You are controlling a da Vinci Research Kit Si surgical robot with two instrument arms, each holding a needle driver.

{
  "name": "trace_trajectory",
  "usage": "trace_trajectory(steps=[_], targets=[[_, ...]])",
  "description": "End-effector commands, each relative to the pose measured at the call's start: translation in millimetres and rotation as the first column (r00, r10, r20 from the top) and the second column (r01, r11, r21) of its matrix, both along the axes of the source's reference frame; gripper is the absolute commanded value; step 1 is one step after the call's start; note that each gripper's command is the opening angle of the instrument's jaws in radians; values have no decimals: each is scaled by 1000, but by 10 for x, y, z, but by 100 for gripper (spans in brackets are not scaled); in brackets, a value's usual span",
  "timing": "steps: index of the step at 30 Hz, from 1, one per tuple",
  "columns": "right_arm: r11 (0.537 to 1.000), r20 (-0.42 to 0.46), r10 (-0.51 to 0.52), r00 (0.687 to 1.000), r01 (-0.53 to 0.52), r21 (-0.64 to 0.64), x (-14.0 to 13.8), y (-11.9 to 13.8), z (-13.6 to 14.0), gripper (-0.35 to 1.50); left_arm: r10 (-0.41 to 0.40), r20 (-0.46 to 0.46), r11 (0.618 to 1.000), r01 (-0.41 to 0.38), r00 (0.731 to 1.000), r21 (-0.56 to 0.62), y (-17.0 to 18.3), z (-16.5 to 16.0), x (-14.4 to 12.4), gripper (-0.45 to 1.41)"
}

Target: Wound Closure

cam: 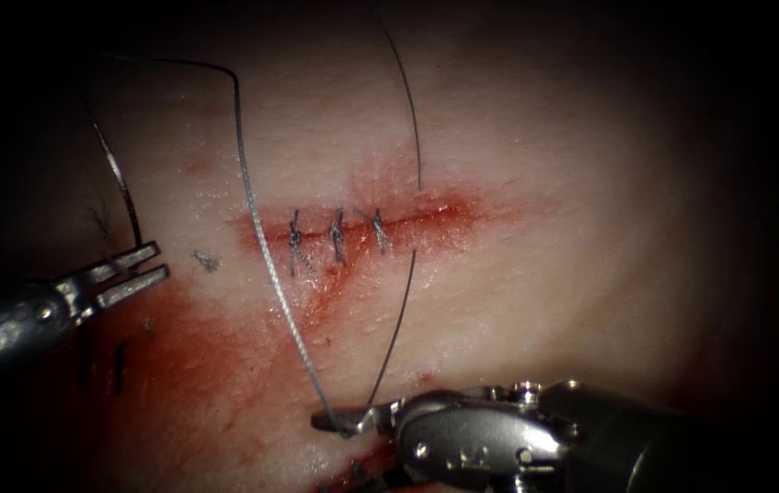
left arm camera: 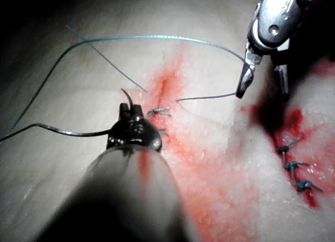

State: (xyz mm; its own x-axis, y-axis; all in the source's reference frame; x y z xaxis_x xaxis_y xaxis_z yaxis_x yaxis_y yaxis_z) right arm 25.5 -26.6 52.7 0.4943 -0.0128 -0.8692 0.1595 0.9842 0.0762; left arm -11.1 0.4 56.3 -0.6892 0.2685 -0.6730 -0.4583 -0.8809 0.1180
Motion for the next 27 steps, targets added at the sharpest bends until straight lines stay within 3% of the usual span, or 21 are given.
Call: trace_trajectory(steps=[1, 11, 21, 27], targets=[[999, 5, 26, 1000, -26, -21, -8, 25, 11, 128, -20, -60, 999, 18, 998, -39, 13, 14, 5, -45], [997, 40, 67, 997, -65, -48, -51, 68, 63, 125, -68, -149, 994, 55, 986, -91, 37, 52, 43, -45], [991, 79, 120, 990, -114, -74, -43, 85, 149, 126, -83, -145, 993, 69, 986, -96, 40, 56, 43, -45], [988, 87, 147, 985, -141, -68, -36, 98, 184, 126, -84, -145, 993, 70, 986, -99, 40, 61, 42, -45]])
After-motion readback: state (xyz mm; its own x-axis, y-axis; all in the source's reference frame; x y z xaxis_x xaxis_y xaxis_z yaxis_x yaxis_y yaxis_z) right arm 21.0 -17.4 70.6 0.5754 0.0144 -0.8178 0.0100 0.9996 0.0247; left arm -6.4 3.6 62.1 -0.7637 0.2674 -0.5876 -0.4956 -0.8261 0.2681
